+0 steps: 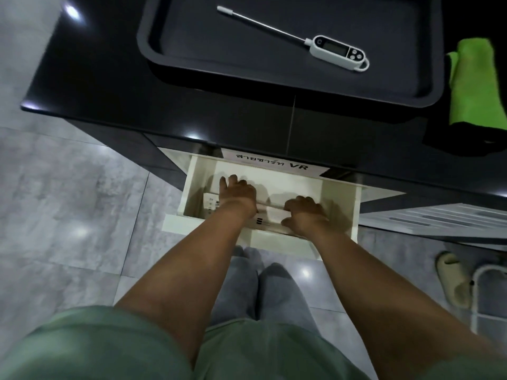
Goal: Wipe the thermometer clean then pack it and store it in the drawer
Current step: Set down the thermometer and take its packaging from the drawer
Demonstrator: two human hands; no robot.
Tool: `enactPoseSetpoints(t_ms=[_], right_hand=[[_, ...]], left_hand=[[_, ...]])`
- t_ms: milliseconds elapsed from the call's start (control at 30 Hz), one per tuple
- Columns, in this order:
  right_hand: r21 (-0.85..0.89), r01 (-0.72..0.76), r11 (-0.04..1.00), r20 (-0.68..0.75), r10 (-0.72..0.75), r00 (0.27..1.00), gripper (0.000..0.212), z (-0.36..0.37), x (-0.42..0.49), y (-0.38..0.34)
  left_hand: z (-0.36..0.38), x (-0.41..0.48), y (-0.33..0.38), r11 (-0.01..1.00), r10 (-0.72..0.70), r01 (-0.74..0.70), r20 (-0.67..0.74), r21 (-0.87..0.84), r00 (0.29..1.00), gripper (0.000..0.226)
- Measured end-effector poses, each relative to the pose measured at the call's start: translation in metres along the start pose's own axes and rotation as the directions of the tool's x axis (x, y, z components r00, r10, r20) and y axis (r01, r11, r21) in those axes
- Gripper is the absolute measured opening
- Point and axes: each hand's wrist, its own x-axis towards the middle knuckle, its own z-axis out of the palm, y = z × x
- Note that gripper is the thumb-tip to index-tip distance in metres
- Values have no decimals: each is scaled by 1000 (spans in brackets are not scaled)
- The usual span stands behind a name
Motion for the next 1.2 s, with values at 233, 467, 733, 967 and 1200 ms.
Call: enactPoseSetpoints(t_ms=[233, 467, 733, 967, 1200], right_hand=[[17, 6, 1000, -140, -4, 990, 40, -28, -48, 3], [119, 98, 988, -158, -79, 984, 21, -79, -126, 3], [325, 319, 890, -236, -250, 939, 15, -141, -178, 13], [657, 334, 676, -304, -169, 938, 22, -175, -184, 16], [753, 306, 583, -289, -124, 949, 29, -208, -158, 0]], left_hand=[[-26, -54, -5, 985, 97, -121, -188, -121, 977, 37], [-54, -136, -11, 973, 140, -210, -485, -92, 863, 33], [-106, -196, -13, 952, -8, -238, -796, -191, 605, 38], [-139, -206, 3, 349, -674, -352, -494, -869, 549, 80], [-174, -171, -11, -369, -279, -284, -186, -885, 942, 11]])
